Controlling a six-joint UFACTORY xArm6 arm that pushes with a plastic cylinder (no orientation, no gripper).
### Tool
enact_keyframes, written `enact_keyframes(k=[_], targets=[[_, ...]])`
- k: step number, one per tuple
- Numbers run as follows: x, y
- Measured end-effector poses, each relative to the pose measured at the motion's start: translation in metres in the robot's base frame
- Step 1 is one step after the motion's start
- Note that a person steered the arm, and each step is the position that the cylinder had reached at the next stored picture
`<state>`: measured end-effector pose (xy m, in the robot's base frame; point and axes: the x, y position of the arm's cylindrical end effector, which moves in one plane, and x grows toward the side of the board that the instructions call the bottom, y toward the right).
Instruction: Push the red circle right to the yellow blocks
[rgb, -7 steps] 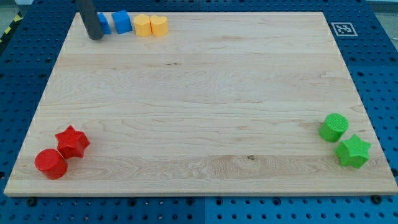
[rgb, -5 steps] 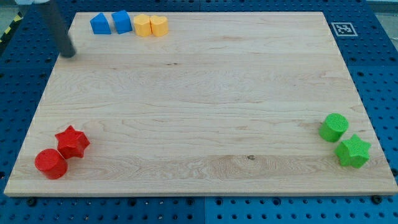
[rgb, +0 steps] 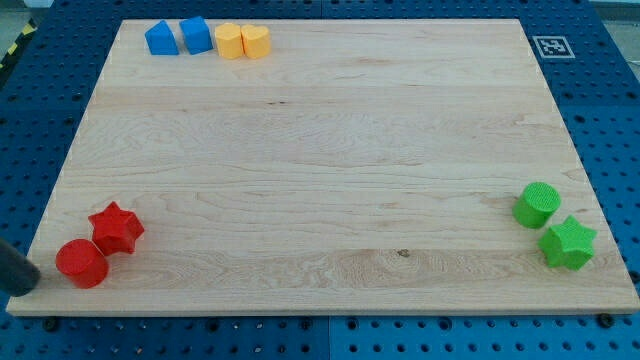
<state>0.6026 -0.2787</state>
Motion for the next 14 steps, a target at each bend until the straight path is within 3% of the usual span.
enact_keyframes(k=[2, 3, 7, 9, 12, 14], targets=[[-0.003, 0.12], [-0.014, 0.151], [-0.009, 0.121], [-0.029, 0.121], [-0.063, 0.192], [-0.073, 0.192]])
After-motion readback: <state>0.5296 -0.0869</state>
